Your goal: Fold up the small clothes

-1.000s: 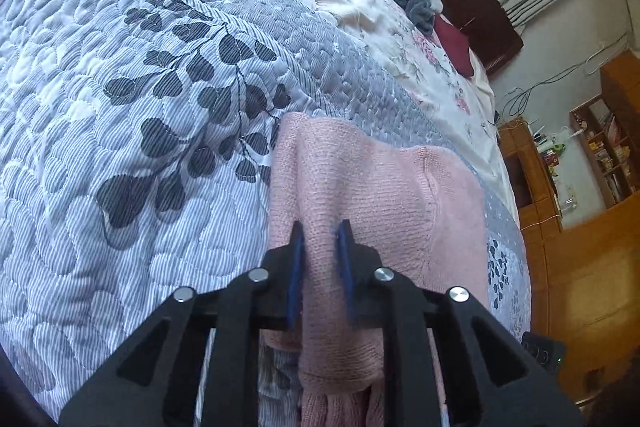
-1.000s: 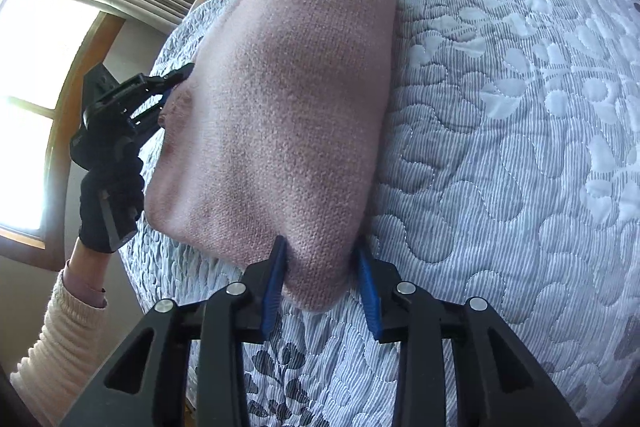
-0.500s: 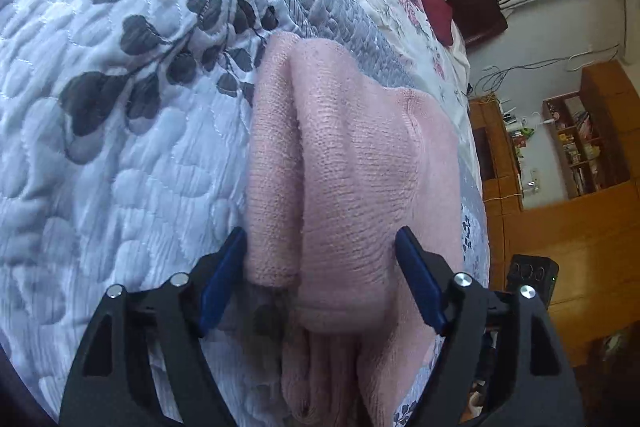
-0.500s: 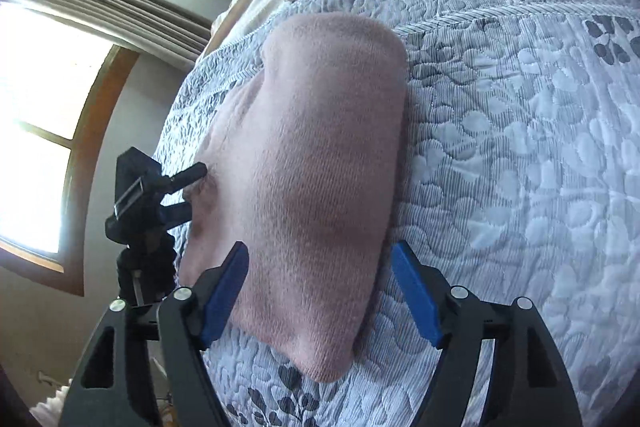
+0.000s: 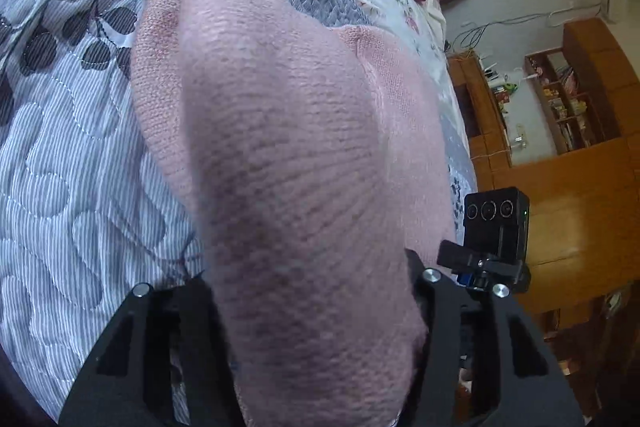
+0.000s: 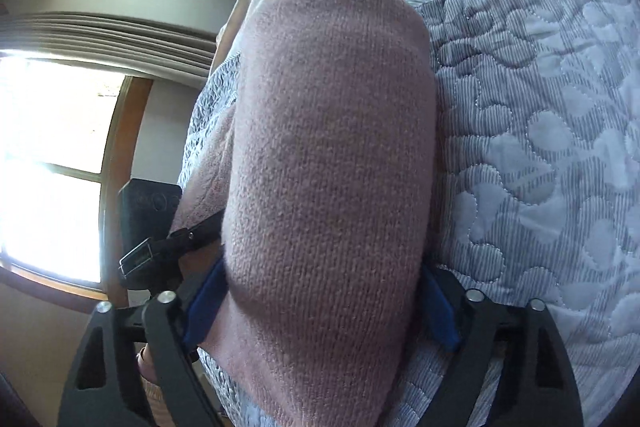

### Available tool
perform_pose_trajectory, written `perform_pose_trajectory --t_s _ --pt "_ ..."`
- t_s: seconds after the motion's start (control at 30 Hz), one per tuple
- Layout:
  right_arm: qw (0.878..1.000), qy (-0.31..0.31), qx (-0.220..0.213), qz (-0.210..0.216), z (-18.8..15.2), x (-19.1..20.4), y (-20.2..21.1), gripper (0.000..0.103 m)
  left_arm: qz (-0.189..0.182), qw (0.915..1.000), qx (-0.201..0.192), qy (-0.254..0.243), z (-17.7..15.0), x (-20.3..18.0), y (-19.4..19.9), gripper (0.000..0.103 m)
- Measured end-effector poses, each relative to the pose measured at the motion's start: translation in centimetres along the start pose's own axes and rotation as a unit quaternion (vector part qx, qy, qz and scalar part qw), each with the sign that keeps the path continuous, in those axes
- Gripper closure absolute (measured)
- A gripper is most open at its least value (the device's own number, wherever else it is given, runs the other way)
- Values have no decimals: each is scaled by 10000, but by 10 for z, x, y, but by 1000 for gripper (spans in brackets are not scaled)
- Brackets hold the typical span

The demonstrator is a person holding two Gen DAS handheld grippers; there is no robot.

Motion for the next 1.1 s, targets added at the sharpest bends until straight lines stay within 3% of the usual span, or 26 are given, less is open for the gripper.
perform_pose_trajectory --t_s 0.17,0.37,0.57,0.67,0.83,1.1 --pt "9995 247 -180 36 -7 16 36 41 -436 9987 -251 90 -11 -28 11 57" --pt "9981 518 -336 -15 -39 26 109 42 -927 9953 -253 -145 -53 -91 8 57" --pt "9974 501 -451 -244 -93 14 183 42 -1204 9915 -55 -495 -113 -154 -20 57" --pt "9975 394 -435 -403 -119 -3 200 42 -1123 9918 97 -602 -141 -165 -40 57" --pt "9970 48 -366 -679 -159 -48 195 41 -710 9952 434 -516 -170 -139 -76 57" --pt "9943 107 -541 -908 -180 -65 178 27 -181 9979 347 -511 -175 -101 -82 44"
Point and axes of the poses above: each gripper's, at about its wrist camera, not at the fingertips, and y roughly against the way its jaws point, x to its left, z to its top, the point moved 9 cm from there along -y, roughly the way its jaws point, and after that the axes turned 2 degrees about y, right-handed, at the moved point
